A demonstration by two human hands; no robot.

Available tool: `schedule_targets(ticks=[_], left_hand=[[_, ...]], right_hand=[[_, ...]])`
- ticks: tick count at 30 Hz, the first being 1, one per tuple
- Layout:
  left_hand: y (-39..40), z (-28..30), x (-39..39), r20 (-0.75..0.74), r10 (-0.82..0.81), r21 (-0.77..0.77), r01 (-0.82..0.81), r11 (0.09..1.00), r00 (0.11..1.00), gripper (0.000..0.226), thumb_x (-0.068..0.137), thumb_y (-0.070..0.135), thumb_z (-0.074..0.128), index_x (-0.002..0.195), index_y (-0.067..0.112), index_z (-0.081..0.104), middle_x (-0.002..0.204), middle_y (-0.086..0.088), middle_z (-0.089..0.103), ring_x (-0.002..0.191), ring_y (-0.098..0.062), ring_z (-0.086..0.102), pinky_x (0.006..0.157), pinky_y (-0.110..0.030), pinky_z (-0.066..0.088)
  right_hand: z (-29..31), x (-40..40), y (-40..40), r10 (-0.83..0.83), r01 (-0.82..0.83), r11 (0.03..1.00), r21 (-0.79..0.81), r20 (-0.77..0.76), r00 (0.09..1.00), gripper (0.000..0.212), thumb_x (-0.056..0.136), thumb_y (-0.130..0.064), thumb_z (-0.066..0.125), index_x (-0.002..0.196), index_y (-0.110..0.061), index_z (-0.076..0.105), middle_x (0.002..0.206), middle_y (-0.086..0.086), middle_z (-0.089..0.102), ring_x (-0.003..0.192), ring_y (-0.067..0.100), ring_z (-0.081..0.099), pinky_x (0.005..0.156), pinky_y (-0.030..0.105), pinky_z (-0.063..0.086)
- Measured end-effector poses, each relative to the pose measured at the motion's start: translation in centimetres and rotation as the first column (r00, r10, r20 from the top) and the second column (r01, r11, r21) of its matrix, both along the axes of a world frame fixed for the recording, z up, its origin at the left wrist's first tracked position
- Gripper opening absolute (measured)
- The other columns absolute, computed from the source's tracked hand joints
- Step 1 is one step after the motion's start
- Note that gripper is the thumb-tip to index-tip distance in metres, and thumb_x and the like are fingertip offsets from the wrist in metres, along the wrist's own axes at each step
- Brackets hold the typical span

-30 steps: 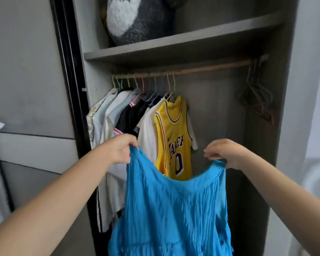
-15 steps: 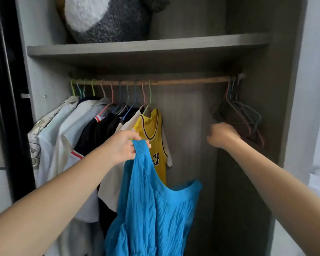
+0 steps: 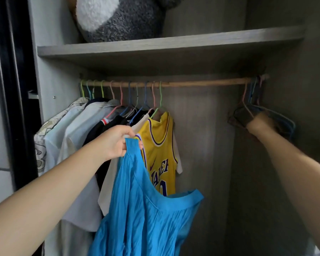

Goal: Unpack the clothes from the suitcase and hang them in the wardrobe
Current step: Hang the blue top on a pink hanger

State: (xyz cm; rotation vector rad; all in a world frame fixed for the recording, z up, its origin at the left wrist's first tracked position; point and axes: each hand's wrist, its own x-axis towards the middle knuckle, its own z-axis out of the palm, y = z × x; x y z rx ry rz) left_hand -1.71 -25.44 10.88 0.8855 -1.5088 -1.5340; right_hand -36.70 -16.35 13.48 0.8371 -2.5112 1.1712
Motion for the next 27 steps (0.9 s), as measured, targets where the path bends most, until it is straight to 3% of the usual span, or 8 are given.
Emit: schedule_targets(ticks=[4, 8, 12, 16, 18, 20, 23, 27], left_hand=[[0.1, 0.2, 0.1, 0.182, 0.09, -0.023, -0.088, 0.996, 0.979, 0.01, 0.087, 0.002, 0.04, 0.093, 0.006, 0.047, 0.073, -0.014, 0.056, 0.033, -0.012, 0.057, 0.038, -0.016, 0.047], [0.4, 0.2, 0.2, 0.149, 0.137, -0.036, -0.133, 0.99, 0.979, 0.01, 0.092, 0.004, 0.038, 0.093, 0.012, 0.045, 0.075, -0.013, 0.052, 0.029, -0.011, 0.054, 0.036, -0.017, 0.046], [-0.3, -0.3, 1.3, 0.161, 0.209, -0.05, -0.203, 0.978, 0.965, 0.017, 0.092, 0.006, 0.039, 0.075, 0.009, 0.041, 0.05, -0.013, 0.058, 0.028, -0.013, 0.053, 0.036, -0.018, 0.047], [-0.5, -1.3, 2.2, 0.156, 0.259, -0.05, -0.254, 0.966, 0.953, 0.015, 0.09, 0.005, 0.039, 0.075, 0.008, 0.04, 0.065, -0.015, 0.053, 0.028, -0.014, 0.053, 0.035, -0.019, 0.048], [-0.5, -2.0, 2.6, 0.178, 0.269, -0.043, -0.266, 0.963, 0.946, 0.016, 0.09, 0.005, 0.039, 0.075, 0.008, 0.041, 0.071, -0.015, 0.051, 0.028, -0.013, 0.053, 0.033, -0.019, 0.047], [-0.2, -2.6, 2.9, 0.205, 0.274, -0.039, -0.272, 0.961, 0.94, 0.018, 0.09, 0.003, 0.039, 0.073, 0.009, 0.041, 0.074, -0.015, 0.049, 0.028, -0.013, 0.053, 0.032, -0.019, 0.045], [0.4, -3.3, 3.5, 0.216, 0.28, -0.04, -0.279, 0.96, 0.935, 0.021, 0.09, 0.002, 0.039, 0.07, 0.01, 0.039, 0.072, -0.015, 0.049, 0.028, -0.014, 0.053, 0.032, -0.019, 0.046], [0.6, -4.7, 3.9, 0.274, 0.264, -0.01, -0.272, 0.962, 0.925, 0.021, 0.091, 0.003, 0.039, 0.071, 0.01, 0.039, 0.073, -0.015, 0.049, 0.028, -0.013, 0.054, 0.034, -0.018, 0.047]], right_hand=[[1.3, 0.8, -0.3, 0.096, -0.09, 0.97, -0.226, 0.015, 0.995, 0.032, 0.092, -0.005, 0.044, 0.118, 0.013, 0.051, 0.116, 0.03, 0.055, 0.11, 0.042, 0.053, 0.088, 0.044, 0.044], [-0.4, 3.6, -0.9, 0.32, -0.161, 0.853, -0.497, 0.253, 0.913, 0.03, 0.093, -0.008, 0.038, 0.119, 0.0, 0.051, 0.07, 0.007, 0.044, 0.058, 0.022, 0.045, 0.048, 0.028, 0.034], [-6.3, 7.2, -1.8, 0.528, -0.17, 0.719, -0.674, 0.37, 0.765, 0.028, 0.091, -0.013, 0.044, 0.063, -0.016, 0.046, 0.058, 0.004, 0.04, 0.05, 0.017, 0.039, 0.048, 0.024, 0.028], [-14.4, 11.0, -1.7, 0.795, -0.19, 0.586, -0.788, 0.512, 0.327, 0.041, 0.091, -0.014, 0.044, 0.051, -0.016, 0.035, 0.031, -0.003, 0.028, 0.026, 0.008, 0.027, 0.034, 0.012, 0.02], [-17.2, 11.6, -2.1, 0.81, -0.302, 0.586, -0.752, 0.547, 0.212, 0.039, 0.092, -0.012, 0.043, 0.053, -0.015, 0.038, 0.031, -0.005, 0.03, 0.026, 0.008, 0.029, 0.035, 0.015, 0.025], [-17.8, 11.4, -2.5, 0.761, -0.378, 0.649, -0.661, 0.575, 0.3, 0.029, 0.09, -0.007, 0.046, 0.063, -0.015, 0.041, 0.041, -0.004, 0.037, 0.031, 0.007, 0.034, 0.034, 0.016, 0.027], [-17.5, 11.0, -2.3, 0.629, -0.421, 0.775, -0.47, 0.516, 0.581, 0.013, 0.087, -0.017, 0.06, 0.074, -0.015, 0.055, 0.061, -0.001, 0.046, 0.049, 0.01, 0.04, 0.042, 0.019, 0.032], [-17.0, 9.6, -1.5, 0.541, -0.398, 0.822, -0.408, 0.338, 0.77, 0.047, 0.093, -0.033, 0.049, 0.051, -0.012, 0.05, 0.027, -0.007, 0.043, 0.031, 0.003, 0.043, 0.041, 0.013, 0.028]])
